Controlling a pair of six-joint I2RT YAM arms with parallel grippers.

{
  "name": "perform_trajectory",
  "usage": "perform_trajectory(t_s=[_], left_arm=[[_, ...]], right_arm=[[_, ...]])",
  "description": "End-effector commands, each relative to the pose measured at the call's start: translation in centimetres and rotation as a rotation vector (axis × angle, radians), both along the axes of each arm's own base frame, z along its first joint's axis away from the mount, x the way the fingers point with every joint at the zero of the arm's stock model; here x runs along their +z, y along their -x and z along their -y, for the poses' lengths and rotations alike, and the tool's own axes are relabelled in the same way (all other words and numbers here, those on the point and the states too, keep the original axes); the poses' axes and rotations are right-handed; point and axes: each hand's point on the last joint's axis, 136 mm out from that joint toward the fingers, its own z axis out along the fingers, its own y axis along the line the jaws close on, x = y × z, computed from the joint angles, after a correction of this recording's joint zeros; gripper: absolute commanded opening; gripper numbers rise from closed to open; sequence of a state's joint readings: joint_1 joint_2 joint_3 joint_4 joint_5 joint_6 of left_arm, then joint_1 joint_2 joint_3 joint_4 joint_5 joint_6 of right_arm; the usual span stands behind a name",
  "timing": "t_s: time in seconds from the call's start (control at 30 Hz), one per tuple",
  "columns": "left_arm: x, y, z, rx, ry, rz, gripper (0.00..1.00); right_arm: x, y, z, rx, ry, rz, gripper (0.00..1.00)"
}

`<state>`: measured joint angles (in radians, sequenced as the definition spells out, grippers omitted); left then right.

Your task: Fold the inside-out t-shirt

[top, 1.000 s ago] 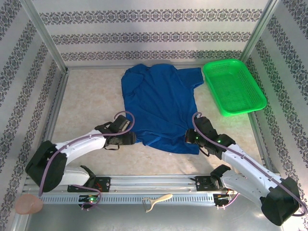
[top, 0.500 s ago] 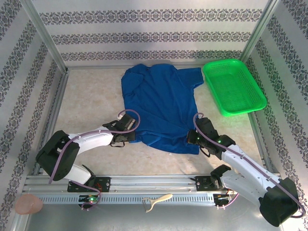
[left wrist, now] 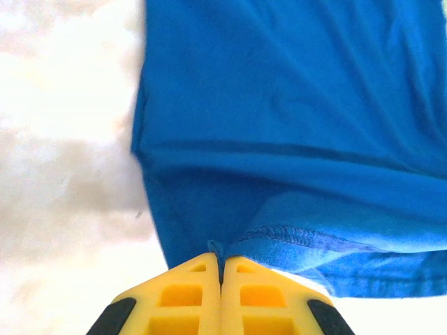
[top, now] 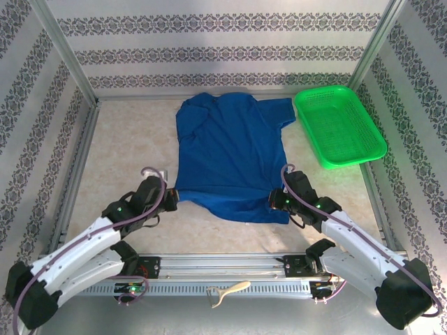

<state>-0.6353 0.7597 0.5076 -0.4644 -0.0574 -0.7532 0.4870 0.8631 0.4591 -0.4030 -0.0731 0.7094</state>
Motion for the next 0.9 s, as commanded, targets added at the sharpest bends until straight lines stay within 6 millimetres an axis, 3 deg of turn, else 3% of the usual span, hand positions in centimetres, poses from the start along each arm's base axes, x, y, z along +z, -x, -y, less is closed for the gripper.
perform_trajectory(t_s=[0.0, 0.2, 0.33, 0.5, 0.73, 0.87], left_arm=[[-3.2, 3.5, -2.0, 0.052, -0.007, -0.129, 0.00], [-4.5, 4.9, -2.4, 0.074, 0.059, -0.149, 0.00], [-2.8, 4.4, -2.9, 0.074, 0.019, -0.105, 0.35], [-0.1, 3.2, -2.7, 0.027, -0.046, -0.061, 0.53], [-0.6, 0.6, 0.6, -0.066, -0.074, -0.091, 0.62], [-1.2, -0.9, 4.0, -0.173, -0.121, -0.068, 0.65]], right_arm=[[-0.9, 1.0, -0.1, 0.012, -0.018, -0.024, 0.00], [-1.8, 1.8, 0.0, 0.009, -0.020, -0.046, 0.00], [-1.5, 1.7, -0.1, 0.020, -0.020, -0.041, 0.00], [-0.7, 1.3, -0.3, 0.040, -0.010, -0.028, 0.00], [-0.4, 1.0, -0.4, 0.050, 0.003, -0.022, 0.00], [0.2, 0.9, -0.7, 0.059, -0.017, -0.002, 0.00]])
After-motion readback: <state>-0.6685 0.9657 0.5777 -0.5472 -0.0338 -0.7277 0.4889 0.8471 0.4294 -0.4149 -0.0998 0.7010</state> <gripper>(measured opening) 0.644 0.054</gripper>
